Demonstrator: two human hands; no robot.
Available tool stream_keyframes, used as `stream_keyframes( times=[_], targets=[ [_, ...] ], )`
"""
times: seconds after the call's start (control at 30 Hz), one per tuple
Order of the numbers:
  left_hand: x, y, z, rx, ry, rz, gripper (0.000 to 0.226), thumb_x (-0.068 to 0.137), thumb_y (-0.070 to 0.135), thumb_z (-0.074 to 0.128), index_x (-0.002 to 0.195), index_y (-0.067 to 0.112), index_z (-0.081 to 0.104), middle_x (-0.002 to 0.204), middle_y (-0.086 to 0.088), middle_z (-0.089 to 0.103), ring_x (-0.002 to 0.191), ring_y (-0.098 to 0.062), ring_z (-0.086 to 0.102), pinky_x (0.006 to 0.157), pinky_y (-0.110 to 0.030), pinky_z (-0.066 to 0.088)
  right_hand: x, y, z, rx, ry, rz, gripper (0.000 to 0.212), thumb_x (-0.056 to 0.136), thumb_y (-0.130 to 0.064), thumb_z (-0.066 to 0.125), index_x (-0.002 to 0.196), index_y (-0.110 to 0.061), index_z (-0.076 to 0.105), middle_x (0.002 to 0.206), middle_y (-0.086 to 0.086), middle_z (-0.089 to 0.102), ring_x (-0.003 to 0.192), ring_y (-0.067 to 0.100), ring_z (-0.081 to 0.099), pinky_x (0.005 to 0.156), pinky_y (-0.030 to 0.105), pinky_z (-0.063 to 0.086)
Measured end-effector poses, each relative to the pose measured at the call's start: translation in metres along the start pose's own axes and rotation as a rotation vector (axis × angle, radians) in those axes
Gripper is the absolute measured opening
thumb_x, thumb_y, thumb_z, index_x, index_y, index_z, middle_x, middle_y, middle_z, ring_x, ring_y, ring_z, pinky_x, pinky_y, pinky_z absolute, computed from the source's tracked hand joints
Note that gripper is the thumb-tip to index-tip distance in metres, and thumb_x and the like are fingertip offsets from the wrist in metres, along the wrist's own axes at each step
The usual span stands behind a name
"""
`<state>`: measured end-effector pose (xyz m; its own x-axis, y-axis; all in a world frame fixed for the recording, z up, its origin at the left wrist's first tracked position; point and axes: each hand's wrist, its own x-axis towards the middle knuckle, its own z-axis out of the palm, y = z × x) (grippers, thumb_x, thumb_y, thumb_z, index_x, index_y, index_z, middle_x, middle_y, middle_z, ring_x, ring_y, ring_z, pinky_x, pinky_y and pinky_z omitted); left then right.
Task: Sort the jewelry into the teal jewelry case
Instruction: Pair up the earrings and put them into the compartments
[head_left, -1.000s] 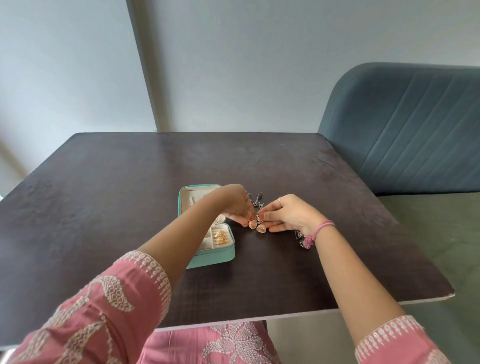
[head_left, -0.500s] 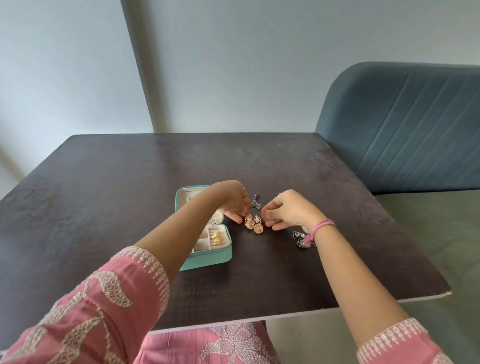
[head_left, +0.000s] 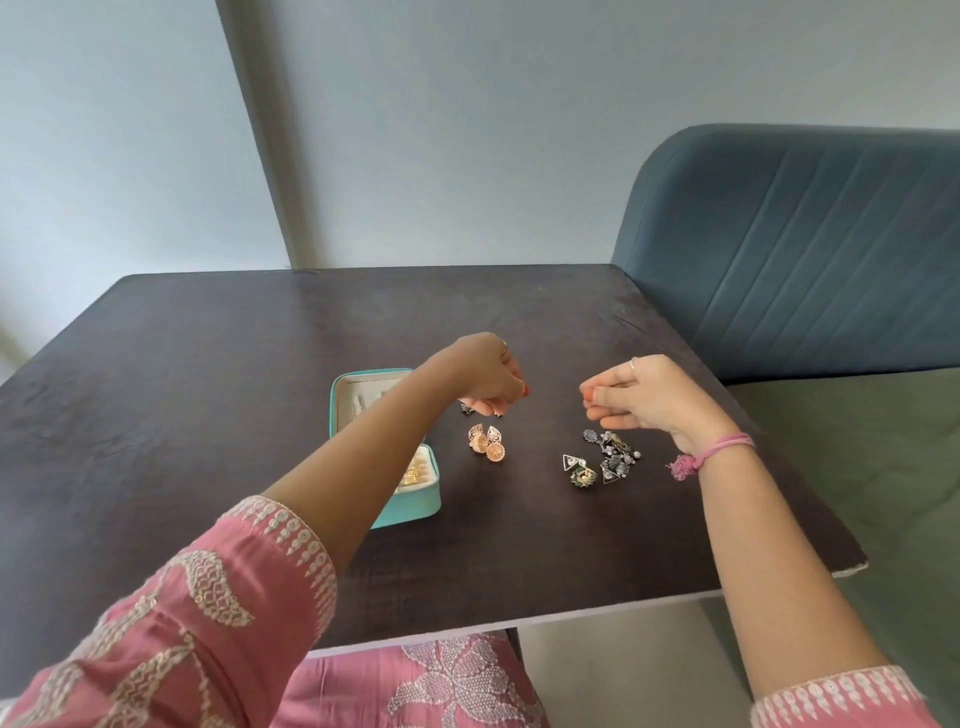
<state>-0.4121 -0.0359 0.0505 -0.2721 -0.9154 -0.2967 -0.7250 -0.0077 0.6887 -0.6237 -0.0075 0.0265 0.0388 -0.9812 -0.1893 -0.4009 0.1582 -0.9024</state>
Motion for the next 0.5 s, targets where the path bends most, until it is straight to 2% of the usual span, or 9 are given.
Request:
stream_keyframes(
  times=[0.07,0.17,0.27,0.37,0.47,0.5],
  targets=[
    [-0.001,0.008,0.011,0.002,-0.005,0.026,0.007,0.089,0.013,0.061,0.094,0.010,0.066,0.077,-0.007,0.068,0.064,-0.011,0.065,0.056,-0.017,0.056,-0.004,0.007,-0.008,0.009,0.017,0.003,0.010,0.090,-0.003,0.063,0.097,-0.004,0.070,0.085,0.010,0.071,0.071,0.012,0.069,0.060,0.018,0.057],
    [0.001,0.018,0.028,0.008,-0.023,0.045,0.008,0.088,0.011,0.061,0.093,0.010,0.067,0.081,-0.011,0.070,0.072,-0.017,0.067,0.065,-0.023,0.057,-0.008,0.018,-0.017,0.001,0.052,-0.007,0.010,0.089,-0.004,0.064,0.098,-0.005,0.069,0.084,0.009,0.070,0.071,0.011,0.068,0.063,0.019,0.058],
    [0.004,0.027,0.043,0.044,-0.036,0.060,0.010,0.087,0.007,0.059,0.091,0.011,0.067,0.073,-0.009,0.067,0.065,-0.017,0.063,0.068,-0.025,0.057,-0.010,0.031,-0.024,-0.056,0.091,-0.025,0.009,0.090,-0.006,0.064,0.096,-0.008,0.070,0.084,0.007,0.070,0.072,0.011,0.067,0.068,0.023,0.057],
    [0.009,0.032,0.056,0.081,-0.039,0.068,0.011,0.087,0.007,0.057,0.091,0.011,0.067,0.068,-0.005,0.064,0.066,-0.019,0.062,0.076,-0.029,0.057,-0.009,0.043,-0.027,-0.124,0.133,-0.038,0.010,0.089,-0.008,0.065,0.095,-0.011,0.072,0.083,0.005,0.071,0.073,0.012,0.066,0.070,0.025,0.056],
    [0.014,0.034,0.067,0.170,-0.002,0.086,0.013,0.087,0.008,0.056,0.093,0.009,0.068,0.065,0.000,0.061,0.060,-0.016,0.058,0.071,-0.024,0.053,-0.007,0.053,-0.025,-0.207,0.164,-0.055,0.008,0.086,-0.013,0.069,0.092,-0.017,0.073,0.078,0.000,0.071,0.075,0.012,0.068,0.072,0.029,0.055],
    [0.015,0.034,0.071,0.194,0.023,0.100,0.016,0.087,0.009,0.058,0.096,0.007,0.070,0.068,0.000,0.062,0.063,-0.018,0.060,0.072,-0.025,0.053,-0.007,0.055,-0.025,-0.230,0.175,-0.063,0.007,0.086,-0.015,0.070,0.091,-0.019,0.073,0.076,-0.002,0.071,0.074,0.011,0.068,0.071,0.027,0.054]
  ],
)
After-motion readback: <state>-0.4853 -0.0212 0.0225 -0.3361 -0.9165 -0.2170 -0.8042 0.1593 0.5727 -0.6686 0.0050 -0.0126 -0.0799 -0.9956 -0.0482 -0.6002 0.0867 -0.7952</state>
